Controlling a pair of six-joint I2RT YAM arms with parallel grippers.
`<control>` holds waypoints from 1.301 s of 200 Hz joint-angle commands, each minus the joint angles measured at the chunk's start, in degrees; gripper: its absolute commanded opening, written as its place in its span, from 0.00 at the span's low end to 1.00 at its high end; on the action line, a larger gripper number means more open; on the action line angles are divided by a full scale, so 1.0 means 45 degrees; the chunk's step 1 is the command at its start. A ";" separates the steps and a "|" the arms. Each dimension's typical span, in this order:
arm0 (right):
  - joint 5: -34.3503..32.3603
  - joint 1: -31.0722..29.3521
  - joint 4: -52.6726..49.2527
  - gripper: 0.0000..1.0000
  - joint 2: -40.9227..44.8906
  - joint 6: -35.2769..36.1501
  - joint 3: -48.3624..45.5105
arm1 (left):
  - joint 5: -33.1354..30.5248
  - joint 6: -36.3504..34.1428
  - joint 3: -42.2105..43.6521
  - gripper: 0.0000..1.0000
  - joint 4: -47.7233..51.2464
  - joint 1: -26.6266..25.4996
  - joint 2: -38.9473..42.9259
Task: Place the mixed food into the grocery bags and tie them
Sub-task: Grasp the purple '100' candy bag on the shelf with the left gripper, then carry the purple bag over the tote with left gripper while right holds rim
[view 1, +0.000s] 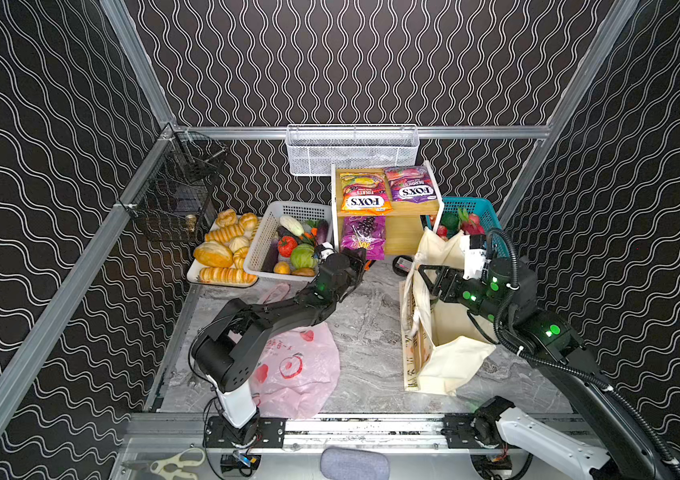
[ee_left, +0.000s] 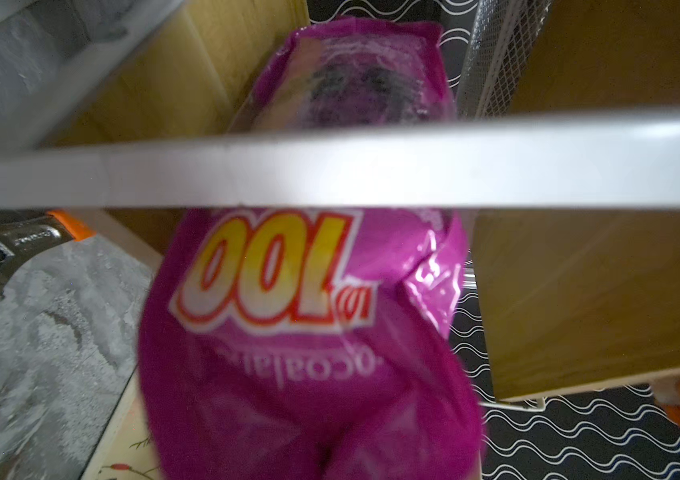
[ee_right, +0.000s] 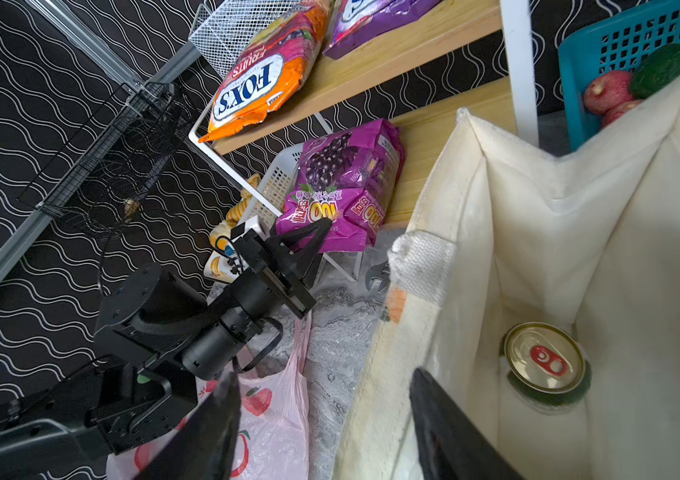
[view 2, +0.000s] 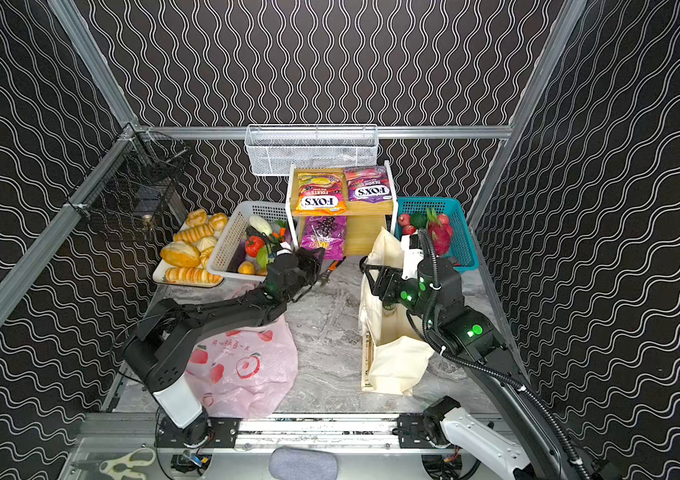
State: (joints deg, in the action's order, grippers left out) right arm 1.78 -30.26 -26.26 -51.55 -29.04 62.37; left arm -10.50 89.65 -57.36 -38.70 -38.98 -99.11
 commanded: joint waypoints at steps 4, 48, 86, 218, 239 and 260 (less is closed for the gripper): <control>-0.0461 -0.0001 -0.0095 0.66 -0.0029 0.0273 0.0208 | 0.0850 -0.1095 0.0281 0.00 0.0096 -0.0003 0.0664; -0.3800 0.0017 -0.1554 0.68 -0.0024 0.0433 0.1164 | 0.1543 -0.3923 0.0499 0.00 0.1946 -0.0180 0.2565; -0.6065 0.0305 -0.2648 0.70 0.0067 0.0618 0.1824 | 0.1843 -0.6523 0.0545 0.00 0.3704 -0.0380 0.4266; -0.2462 0.5397 -0.4080 0.80 -0.0211 0.0920 0.1278 | 0.6955 -1.5182 -0.4335 0.00 1.1767 -0.2092 0.7161; -0.1060 0.5971 -0.4097 0.81 -0.0436 0.0932 0.1001 | 0.9011 -1.5292 -0.6101 0.00 1.3031 -0.2243 0.5971; -0.0966 0.6303 -0.4153 0.80 -0.0560 0.0902 0.0629 | 0.9866 -1.5349 -0.7469 0.00 1.4101 -0.2462 0.4762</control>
State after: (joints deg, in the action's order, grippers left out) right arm -7.86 -3.18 -44.03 -53.63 -24.86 66.61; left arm 24.03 24.03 -85.80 20.29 -49.23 -73.56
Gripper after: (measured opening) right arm 0.807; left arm 0.050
